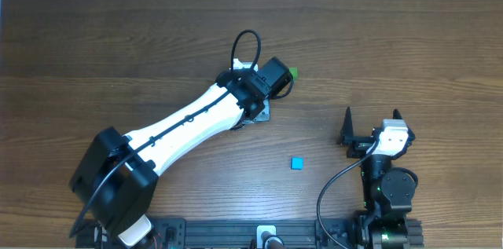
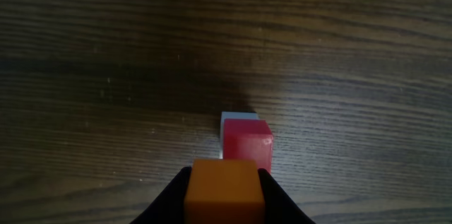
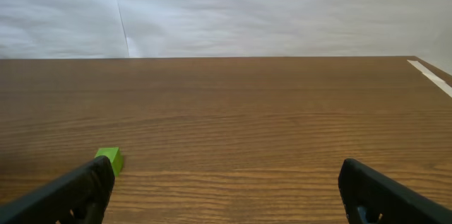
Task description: Stack Cubes
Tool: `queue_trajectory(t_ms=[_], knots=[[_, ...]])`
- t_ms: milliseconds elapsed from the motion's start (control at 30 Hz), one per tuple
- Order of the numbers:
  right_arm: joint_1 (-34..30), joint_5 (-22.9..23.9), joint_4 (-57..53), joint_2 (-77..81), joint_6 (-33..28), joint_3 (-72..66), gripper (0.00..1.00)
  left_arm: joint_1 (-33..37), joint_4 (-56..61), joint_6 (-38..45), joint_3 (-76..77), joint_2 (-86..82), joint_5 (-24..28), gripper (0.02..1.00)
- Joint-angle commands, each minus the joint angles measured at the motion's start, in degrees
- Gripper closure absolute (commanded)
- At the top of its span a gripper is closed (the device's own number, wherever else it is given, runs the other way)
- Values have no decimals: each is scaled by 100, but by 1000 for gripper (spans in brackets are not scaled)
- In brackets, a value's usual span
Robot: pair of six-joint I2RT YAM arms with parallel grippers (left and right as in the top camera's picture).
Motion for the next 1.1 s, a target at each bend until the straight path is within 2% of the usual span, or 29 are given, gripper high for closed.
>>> queue_trajectory(t_ms=[33, 1100], knots=[[-37, 74, -9, -31, -2, -31, 9, 22, 44, -17, 133, 103, 90, 972], [-37, 74, -9, -28, -2, -31, 9, 22, 310, 0, 133, 444, 175, 956]])
